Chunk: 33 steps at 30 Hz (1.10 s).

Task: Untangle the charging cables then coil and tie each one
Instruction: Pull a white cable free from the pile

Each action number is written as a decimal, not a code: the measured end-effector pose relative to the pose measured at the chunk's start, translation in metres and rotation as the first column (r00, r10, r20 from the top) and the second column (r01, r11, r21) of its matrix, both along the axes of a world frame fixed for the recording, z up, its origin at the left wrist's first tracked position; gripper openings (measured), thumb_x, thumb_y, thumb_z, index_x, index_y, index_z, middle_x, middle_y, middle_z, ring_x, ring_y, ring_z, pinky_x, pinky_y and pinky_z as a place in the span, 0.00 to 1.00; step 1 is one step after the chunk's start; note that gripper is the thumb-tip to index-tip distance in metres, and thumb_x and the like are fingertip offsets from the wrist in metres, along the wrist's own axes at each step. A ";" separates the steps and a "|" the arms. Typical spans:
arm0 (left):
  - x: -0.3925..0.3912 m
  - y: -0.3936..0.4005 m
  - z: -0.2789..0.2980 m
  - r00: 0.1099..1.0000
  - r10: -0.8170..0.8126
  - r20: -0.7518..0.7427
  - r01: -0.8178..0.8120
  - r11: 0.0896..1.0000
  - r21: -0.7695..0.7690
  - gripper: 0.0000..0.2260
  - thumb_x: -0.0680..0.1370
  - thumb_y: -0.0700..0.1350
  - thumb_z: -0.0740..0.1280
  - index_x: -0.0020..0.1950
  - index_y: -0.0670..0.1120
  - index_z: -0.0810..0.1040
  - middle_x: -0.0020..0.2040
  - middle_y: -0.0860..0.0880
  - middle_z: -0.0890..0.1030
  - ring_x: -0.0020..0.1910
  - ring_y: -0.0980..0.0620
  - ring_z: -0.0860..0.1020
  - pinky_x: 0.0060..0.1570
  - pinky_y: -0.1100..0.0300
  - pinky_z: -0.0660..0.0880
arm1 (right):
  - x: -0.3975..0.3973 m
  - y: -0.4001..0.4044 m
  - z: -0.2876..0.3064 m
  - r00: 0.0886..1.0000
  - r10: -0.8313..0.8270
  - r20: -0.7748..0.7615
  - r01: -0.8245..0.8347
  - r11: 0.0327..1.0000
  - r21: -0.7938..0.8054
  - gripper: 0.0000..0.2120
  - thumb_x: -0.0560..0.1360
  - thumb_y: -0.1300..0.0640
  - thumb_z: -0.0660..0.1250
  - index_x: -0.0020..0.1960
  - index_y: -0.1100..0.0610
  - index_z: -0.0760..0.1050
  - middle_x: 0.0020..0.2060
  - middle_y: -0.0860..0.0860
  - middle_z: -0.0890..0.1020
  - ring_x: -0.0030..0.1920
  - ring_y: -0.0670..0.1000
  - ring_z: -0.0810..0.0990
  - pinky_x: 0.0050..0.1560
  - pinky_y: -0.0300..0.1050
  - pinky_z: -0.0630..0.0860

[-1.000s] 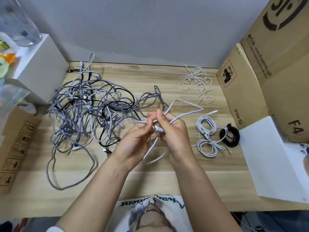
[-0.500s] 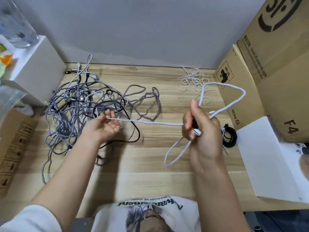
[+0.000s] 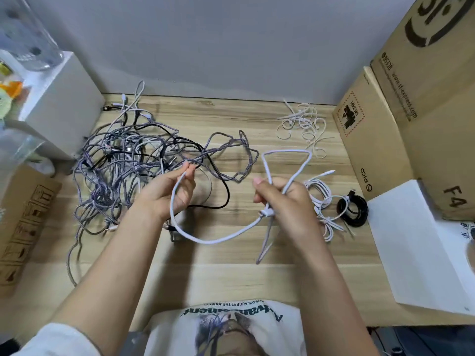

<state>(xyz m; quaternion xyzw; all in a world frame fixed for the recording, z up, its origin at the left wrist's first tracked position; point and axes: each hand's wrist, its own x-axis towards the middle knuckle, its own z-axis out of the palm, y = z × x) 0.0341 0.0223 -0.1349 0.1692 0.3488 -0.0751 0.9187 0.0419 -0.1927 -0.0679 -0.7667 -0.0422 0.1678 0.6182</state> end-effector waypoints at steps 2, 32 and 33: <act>-0.006 -0.006 -0.007 0.992 -0.040 -0.123 0.062 0.982 0.180 0.11 0.68 0.26 0.70 0.41 0.39 0.73 0.25 0.45 0.77 0.19 0.56 0.75 0.18 0.70 0.69 | 0.001 0.001 -0.013 0.999 0.042 -0.022 -0.044 0.992 -0.120 0.16 0.73 0.52 0.68 0.29 0.57 0.73 0.26 0.46 0.74 0.31 0.45 0.72 0.37 0.45 0.71; -0.035 -0.053 0.049 0.831 -0.554 0.041 -0.224 -0.266 0.938 0.14 0.73 0.61 0.62 0.56 0.58 0.75 0.58 0.54 0.74 0.63 0.59 0.70 0.66 0.55 0.64 | -0.018 -0.003 0.006 0.951 0.301 -0.073 -0.287 0.946 0.152 0.12 0.80 0.61 0.57 0.41 0.59 0.76 0.17 0.42 0.66 0.20 0.40 0.63 0.24 0.28 0.60; -0.036 -0.055 0.049 0.797 -0.603 0.037 -0.215 -0.225 0.950 0.15 0.75 0.62 0.59 0.51 0.54 0.77 0.51 0.57 0.78 0.57 0.60 0.73 0.60 0.53 0.67 | -0.016 -0.005 0.008 0.960 0.275 -0.044 -0.266 0.951 0.156 0.13 0.80 0.61 0.57 0.40 0.59 0.76 0.17 0.42 0.66 0.20 0.40 0.63 0.24 0.27 0.61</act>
